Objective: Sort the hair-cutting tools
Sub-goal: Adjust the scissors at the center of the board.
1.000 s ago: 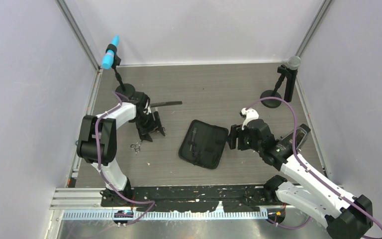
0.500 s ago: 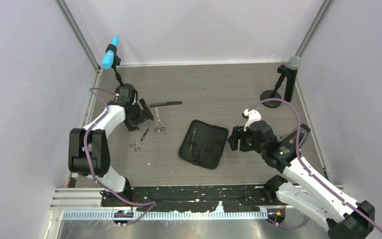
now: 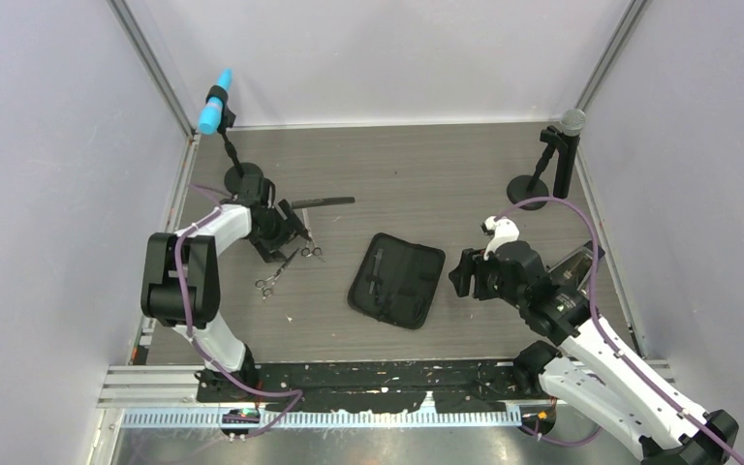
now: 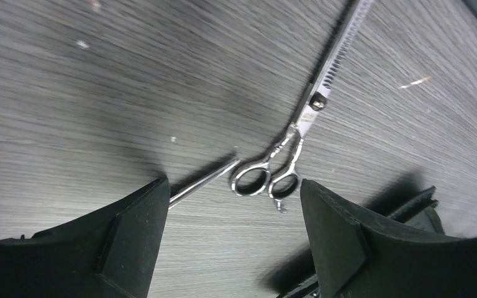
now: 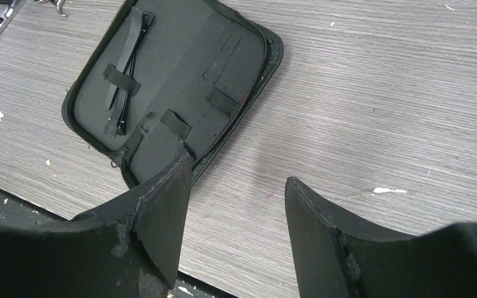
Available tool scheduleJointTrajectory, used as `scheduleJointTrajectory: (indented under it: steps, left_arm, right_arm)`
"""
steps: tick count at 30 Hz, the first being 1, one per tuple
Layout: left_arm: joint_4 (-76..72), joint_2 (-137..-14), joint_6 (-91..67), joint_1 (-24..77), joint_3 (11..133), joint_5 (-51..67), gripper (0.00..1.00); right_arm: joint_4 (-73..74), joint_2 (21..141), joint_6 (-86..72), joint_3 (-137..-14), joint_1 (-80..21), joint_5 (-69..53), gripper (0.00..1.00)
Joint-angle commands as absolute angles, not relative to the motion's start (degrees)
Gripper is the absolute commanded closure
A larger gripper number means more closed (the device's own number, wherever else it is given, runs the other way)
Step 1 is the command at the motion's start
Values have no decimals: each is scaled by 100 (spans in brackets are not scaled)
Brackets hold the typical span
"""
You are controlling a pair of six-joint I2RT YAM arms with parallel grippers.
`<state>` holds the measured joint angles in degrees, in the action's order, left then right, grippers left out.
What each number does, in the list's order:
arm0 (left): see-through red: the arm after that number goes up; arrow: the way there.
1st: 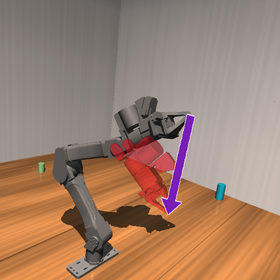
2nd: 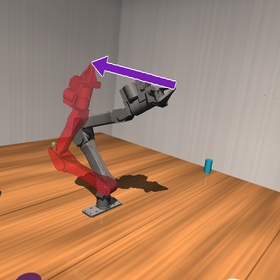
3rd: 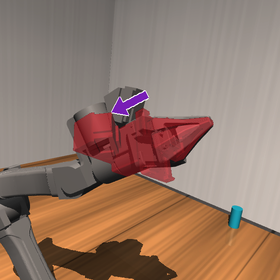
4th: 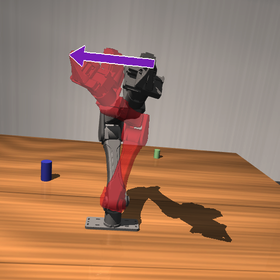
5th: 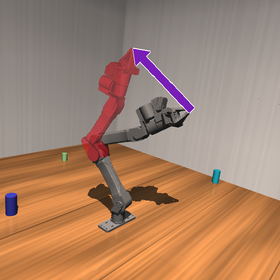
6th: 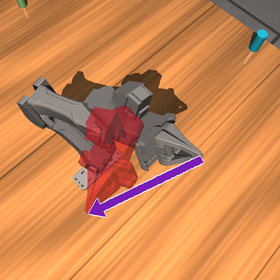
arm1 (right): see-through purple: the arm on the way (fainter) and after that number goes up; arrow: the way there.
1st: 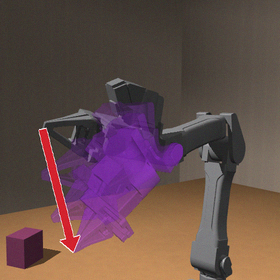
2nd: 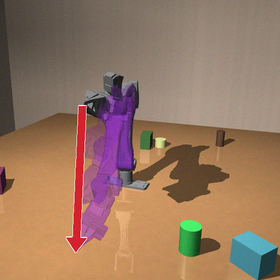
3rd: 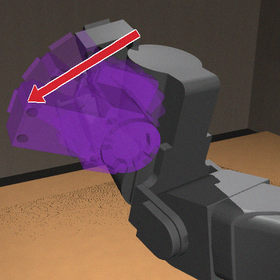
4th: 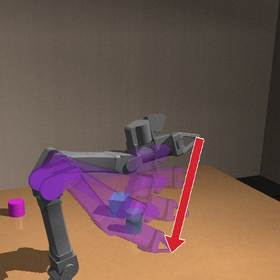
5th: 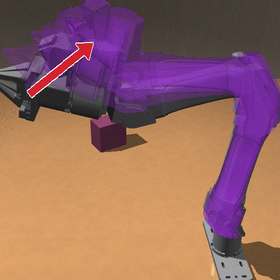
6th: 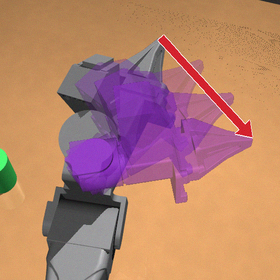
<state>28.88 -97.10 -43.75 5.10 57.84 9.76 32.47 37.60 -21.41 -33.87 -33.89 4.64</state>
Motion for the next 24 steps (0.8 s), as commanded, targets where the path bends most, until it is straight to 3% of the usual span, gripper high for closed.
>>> scheduleJointTrajectory:
  steps: [1, 8, 14, 19, 24]
  left_arm:
    - [2420, -9843, -4754, 702, 5226, 1497, 21]
    - [1945, -9596, -5365, 1371, 4803, 1983, 25]
    - [2522, -8531, -5224, 1433, 4737, 1521, 24]
    - [3459, -7810, -4559, 1255, 4882, 324, 19]
    - [3240, -7827, -4430, 614, 4590, 598, 18]
  right_arm:
    - [3337, 3584, -2268, -3614, -3366, 550, 36]
    - [3382, 3490, -2379, -3597, -3366, 539, 36]
    - [3376, 3469, -2400, -3606, -3366, 475, 36]
    - [3361, 3457, -2395, -3583, -3365, 455, 36]
    - [3295, 3454, -2414, -3524, -3371, 363, 36]
